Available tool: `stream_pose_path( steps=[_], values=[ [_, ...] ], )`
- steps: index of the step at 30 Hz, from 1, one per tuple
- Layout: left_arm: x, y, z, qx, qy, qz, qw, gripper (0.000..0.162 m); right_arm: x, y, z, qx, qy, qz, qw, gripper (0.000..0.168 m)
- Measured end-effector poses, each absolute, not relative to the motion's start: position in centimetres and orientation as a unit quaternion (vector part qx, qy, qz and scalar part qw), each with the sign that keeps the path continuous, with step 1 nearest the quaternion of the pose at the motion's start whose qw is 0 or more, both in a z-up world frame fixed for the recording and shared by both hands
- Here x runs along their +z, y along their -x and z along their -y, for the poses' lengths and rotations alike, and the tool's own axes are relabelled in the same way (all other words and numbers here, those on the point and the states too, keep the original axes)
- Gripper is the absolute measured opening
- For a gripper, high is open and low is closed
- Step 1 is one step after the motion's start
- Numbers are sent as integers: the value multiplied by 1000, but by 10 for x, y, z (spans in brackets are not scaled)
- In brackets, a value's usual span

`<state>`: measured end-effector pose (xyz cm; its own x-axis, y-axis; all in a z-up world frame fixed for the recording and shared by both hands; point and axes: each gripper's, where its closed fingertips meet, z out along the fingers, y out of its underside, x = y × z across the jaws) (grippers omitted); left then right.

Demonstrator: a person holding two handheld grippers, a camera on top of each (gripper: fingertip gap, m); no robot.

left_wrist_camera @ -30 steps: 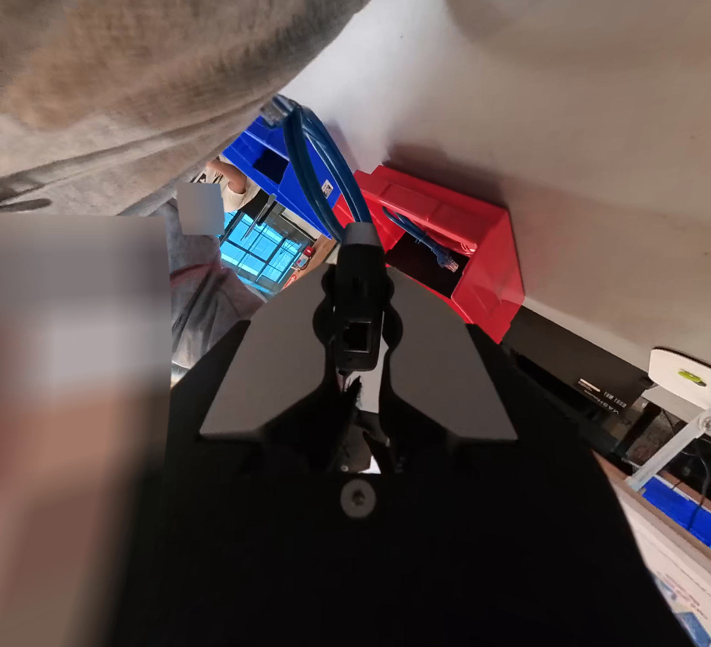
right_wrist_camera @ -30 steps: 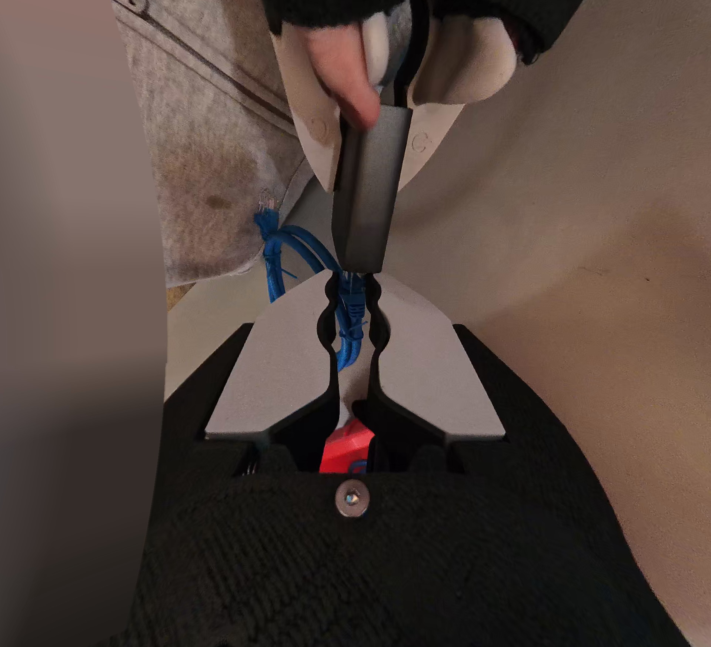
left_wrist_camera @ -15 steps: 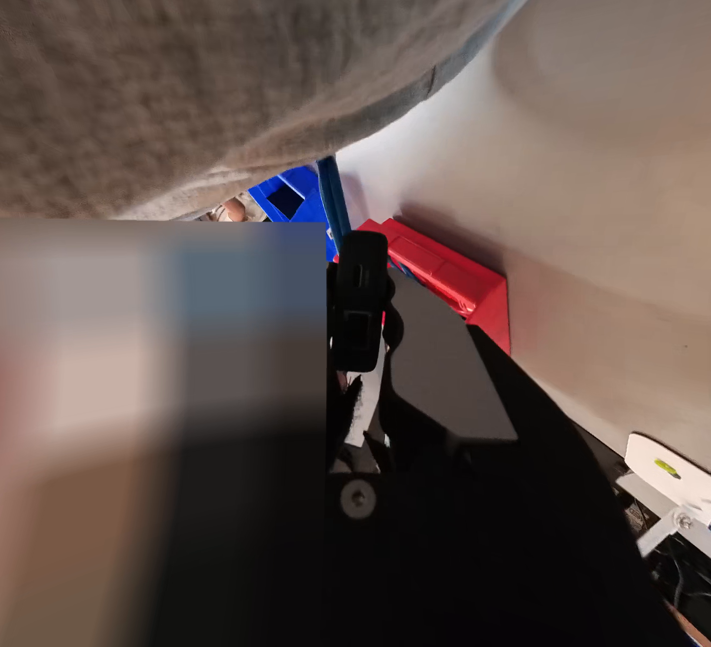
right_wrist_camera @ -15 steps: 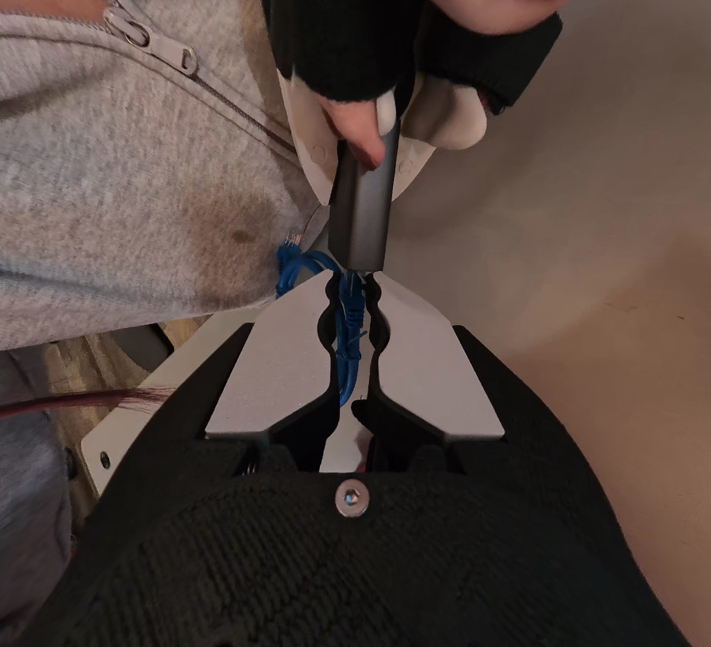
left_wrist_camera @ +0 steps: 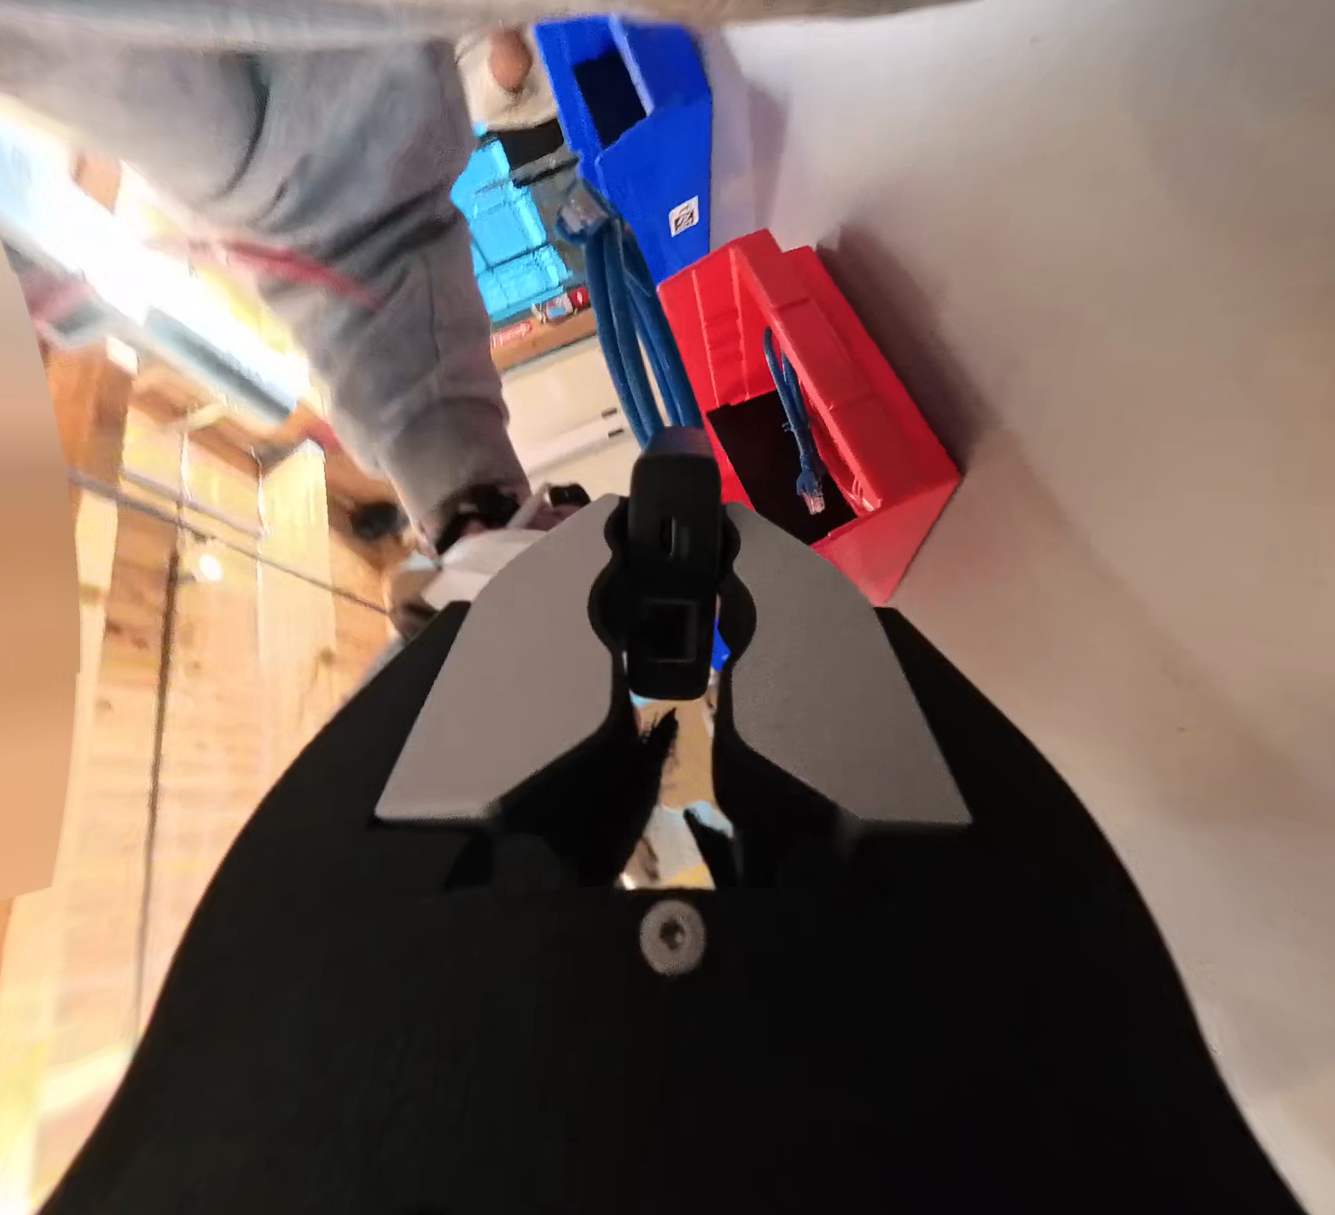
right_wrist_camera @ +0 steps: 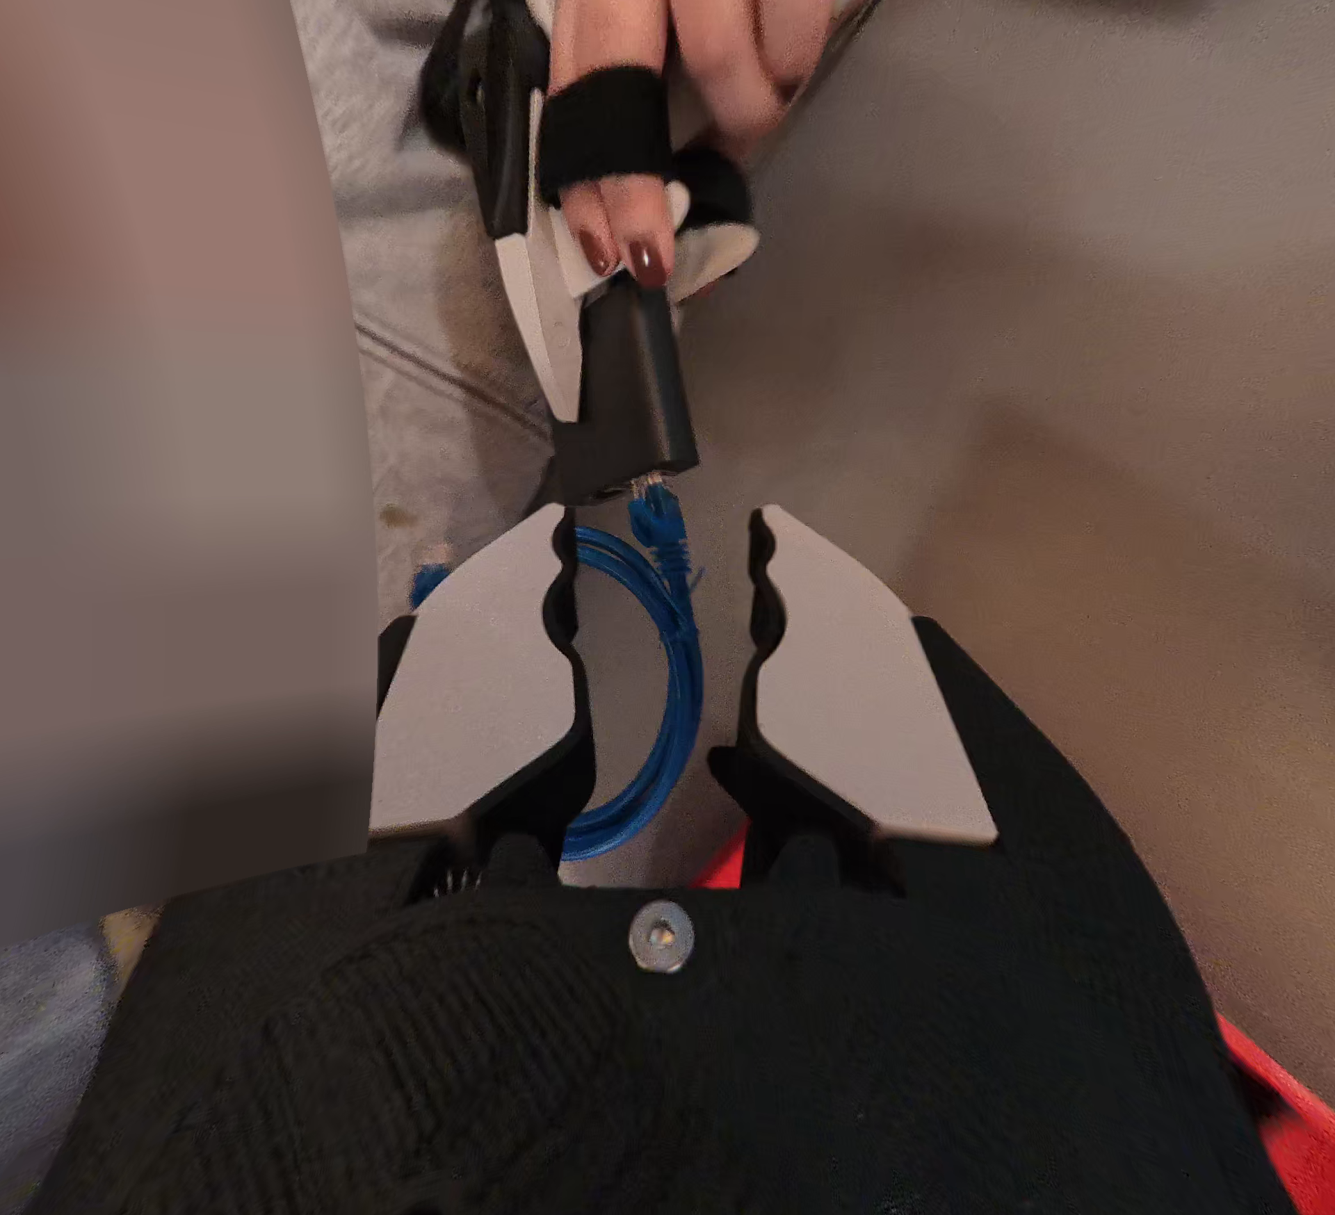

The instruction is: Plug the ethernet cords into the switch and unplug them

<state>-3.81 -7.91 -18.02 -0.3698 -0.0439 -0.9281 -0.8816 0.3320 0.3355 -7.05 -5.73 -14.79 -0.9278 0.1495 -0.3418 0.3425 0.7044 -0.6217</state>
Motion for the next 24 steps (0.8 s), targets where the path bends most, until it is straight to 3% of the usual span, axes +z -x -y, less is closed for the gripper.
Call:
stream_pose_path(
  steps=[4,9,14,21,24],
  values=[
    [-151,72,86,452,447,-536,555,20,-88,107,19,-450,-154,-878,-62,62],
    [-91,122,104,342,494,-291,745,20,-26,102,-39,-570,-193,-749,-276,58],
    [-58,137,105,194,452,-181,852,20,-40,86,-34,-640,-224,-674,-295,56],
    [-39,121,100,-9,375,-124,919,20,-70,95,48,-702,-209,-663,-156,51],
    [-35,114,99,-25,358,-119,926,20,-55,101,59,-753,-187,-608,-170,42]
  ],
)
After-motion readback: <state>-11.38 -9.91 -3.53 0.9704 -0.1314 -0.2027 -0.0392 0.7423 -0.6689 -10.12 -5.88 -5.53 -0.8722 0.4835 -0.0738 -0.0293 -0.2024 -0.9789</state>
